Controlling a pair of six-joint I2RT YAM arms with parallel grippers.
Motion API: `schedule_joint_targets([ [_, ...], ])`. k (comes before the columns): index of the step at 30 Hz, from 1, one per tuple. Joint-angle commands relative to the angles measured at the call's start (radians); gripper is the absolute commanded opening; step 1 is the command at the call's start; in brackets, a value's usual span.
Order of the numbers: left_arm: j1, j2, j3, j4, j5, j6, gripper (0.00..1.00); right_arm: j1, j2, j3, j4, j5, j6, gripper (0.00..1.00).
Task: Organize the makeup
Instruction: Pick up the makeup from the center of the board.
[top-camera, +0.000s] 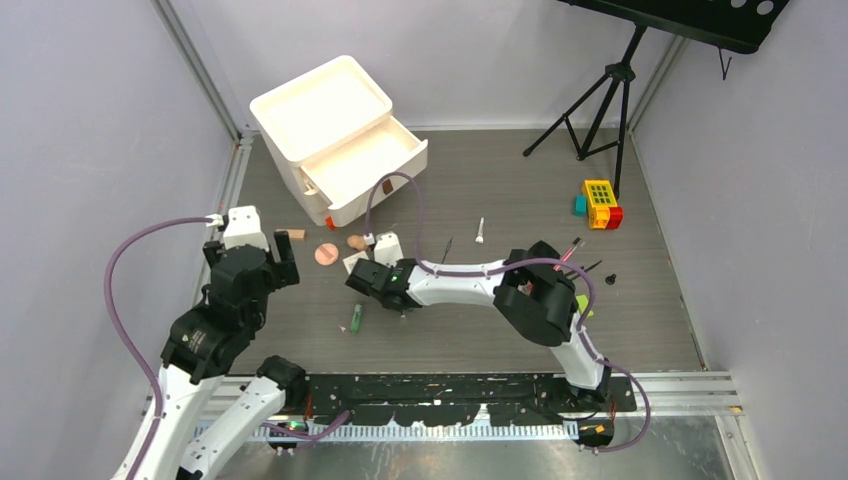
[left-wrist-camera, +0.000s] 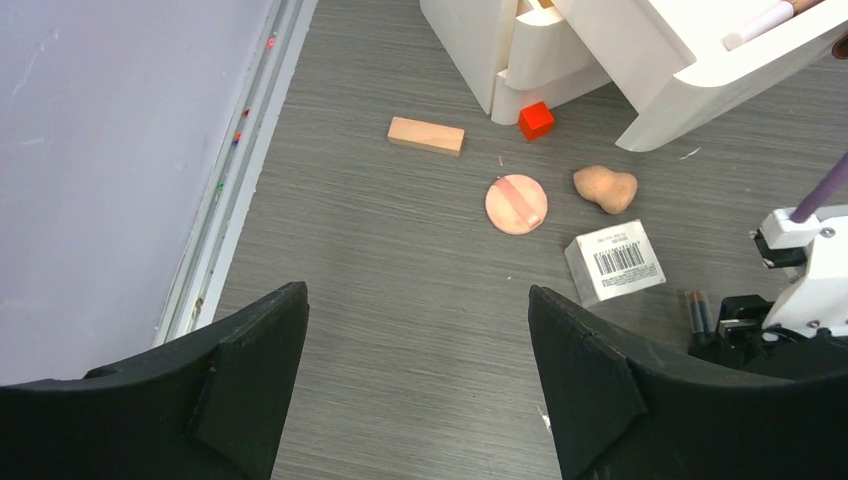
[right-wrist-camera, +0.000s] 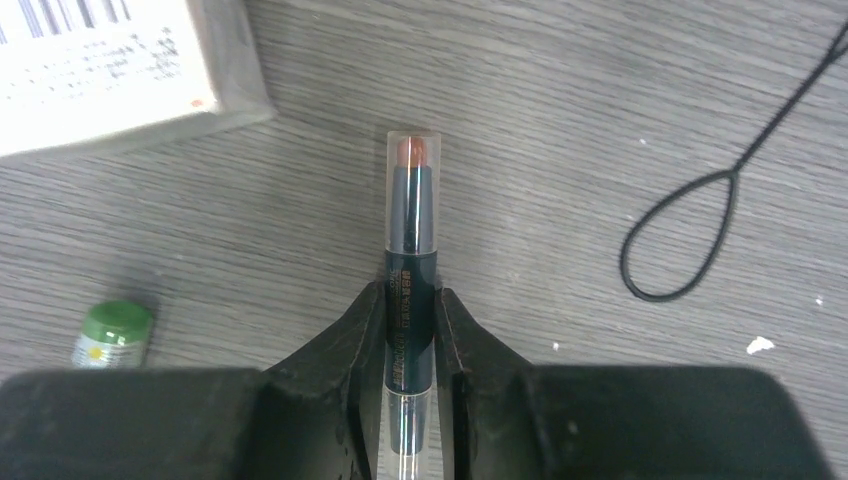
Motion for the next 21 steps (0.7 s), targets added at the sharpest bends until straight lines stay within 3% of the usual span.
schedule_joint_targets([
  [1,-0.001,0.005,-0.005,0.056,-0.016,-0.012,0.82,0.007,-0.113,-0.079,0.003,0.062,0.016,0.13],
  [5,-0.001,0.012,-0.003,0.054,-0.013,-0.012,0.82,0.006,-0.228,-0.191,0.091,0.080,0.028,0.00],
  [12,0.000,0.052,0.013,0.050,-0.022,-0.011,0.82,0.003,-0.452,-0.373,0.205,0.170,0.021,0.00],
  [21,0.000,0.138,0.157,-0.006,-0.005,-0.056,0.82,-0.026,-0.718,-0.447,0.189,0.301,0.015,0.00],
])
